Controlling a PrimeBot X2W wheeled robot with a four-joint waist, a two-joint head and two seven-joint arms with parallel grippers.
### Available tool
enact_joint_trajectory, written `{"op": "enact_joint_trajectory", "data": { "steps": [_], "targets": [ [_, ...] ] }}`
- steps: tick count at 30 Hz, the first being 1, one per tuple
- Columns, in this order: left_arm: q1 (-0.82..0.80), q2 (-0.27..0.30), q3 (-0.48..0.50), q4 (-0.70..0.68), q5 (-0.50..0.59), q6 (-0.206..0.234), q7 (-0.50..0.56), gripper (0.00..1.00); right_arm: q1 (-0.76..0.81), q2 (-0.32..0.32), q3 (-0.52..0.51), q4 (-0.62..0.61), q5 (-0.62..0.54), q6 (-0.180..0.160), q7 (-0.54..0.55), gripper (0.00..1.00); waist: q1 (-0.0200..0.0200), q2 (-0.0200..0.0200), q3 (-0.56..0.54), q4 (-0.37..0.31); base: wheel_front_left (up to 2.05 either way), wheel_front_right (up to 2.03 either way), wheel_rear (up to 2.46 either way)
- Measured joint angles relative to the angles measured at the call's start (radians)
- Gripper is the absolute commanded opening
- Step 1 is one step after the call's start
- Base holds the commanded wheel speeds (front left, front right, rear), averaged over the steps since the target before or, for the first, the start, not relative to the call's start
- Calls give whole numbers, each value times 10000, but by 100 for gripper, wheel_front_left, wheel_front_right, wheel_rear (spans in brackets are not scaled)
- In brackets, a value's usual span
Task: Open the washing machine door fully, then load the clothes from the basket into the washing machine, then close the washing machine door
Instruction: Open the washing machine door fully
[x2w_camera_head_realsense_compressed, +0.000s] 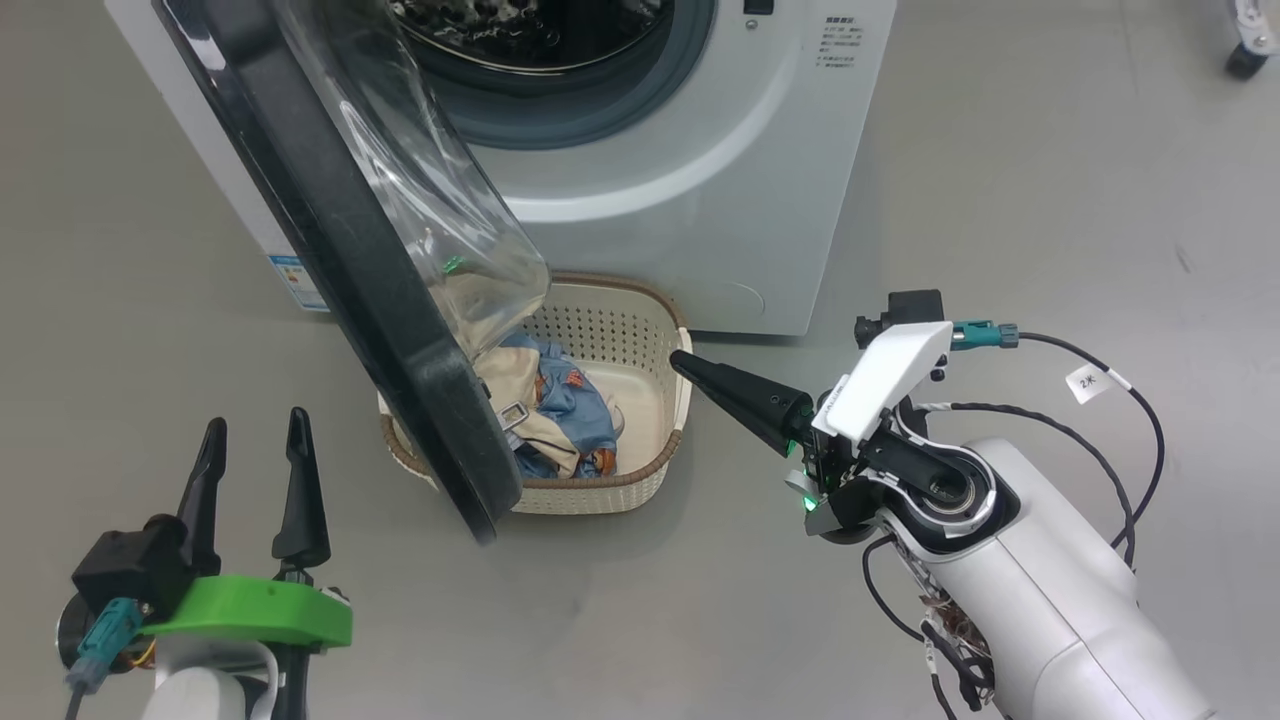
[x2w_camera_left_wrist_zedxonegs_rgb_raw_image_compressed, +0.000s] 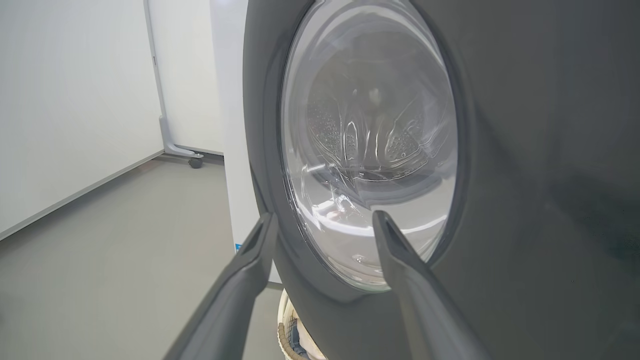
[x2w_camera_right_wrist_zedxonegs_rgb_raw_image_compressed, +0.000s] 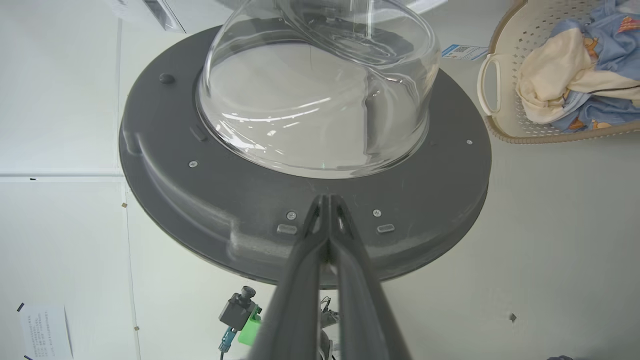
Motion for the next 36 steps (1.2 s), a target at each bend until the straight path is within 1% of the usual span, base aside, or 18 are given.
{"op": "enact_joint_trajectory", "data": {
  "steps": [5, 6, 7, 10, 11, 15, 19, 22, 28, 36],
  "targets": [
    [229, 10, 111, -12, 52, 0, 0, 100, 367, -67, -336, -161, 10, 29, -353, 0, 0, 0, -312, -299, 0, 0, 0],
    [289, 10, 138, -17, 54, 0, 0, 100, 445, -111, -374, -221, 10, 29, -397, 6, 0, 0, -368, -355, 0, 0, 0],
    [334, 12, 153, -17, 56, 0, 0, 100, 508, -163, -418, -268, 10, 29, -443, 23, 0, 0, -422, -409, 0, 0, 0],
    [416, 25, 234, -52, 84, 0, 0, 100, 677, -290, -692, -378, -8, 31, -773, 87, 0, 0, -567, -569, 0, 0, 0],
    [465, 27, 257, -58, 98, 0, 0, 100, 710, -330, -796, -416, -48, 29, -920, 100, 0, 0, -612, -619, 0, 0, 0],
    [546, 31, 249, -73, 151, 0, 0, 100, 752, -541, -1269, -1020, -525, 42, -1643, 100, 0, 0, -752, -772, 0, 0, 0],
    [545, 35, 209, -96, 151, 0, 0, 100, 780, -855, -1649, -1269, -1340, 81, -2541, 100, 0, 0, -801, -831, 0, 0, 0],
    [546, 35, 190, -104, 151, 0, 0, 100, 783, -1106, -1839, -1425, -2220, 81, -3338, 100, 0, 0, -844, -845, 0, 0, 0],
    [603, 38, 186, -140, 151, 0, 0, 100, 784, -1772, -1820, -1657, -4332, 82, -4930, 100, 0, 0, -900, -865, 0, 0, 0],
    [708, 40, 178, -144, 153, 0, 0, 100, 937, -2439, -1762, -1417, -6796, 84, -7074, 100, 0, 0, -1003, -918, 0, 0, 0]
  ]
}}
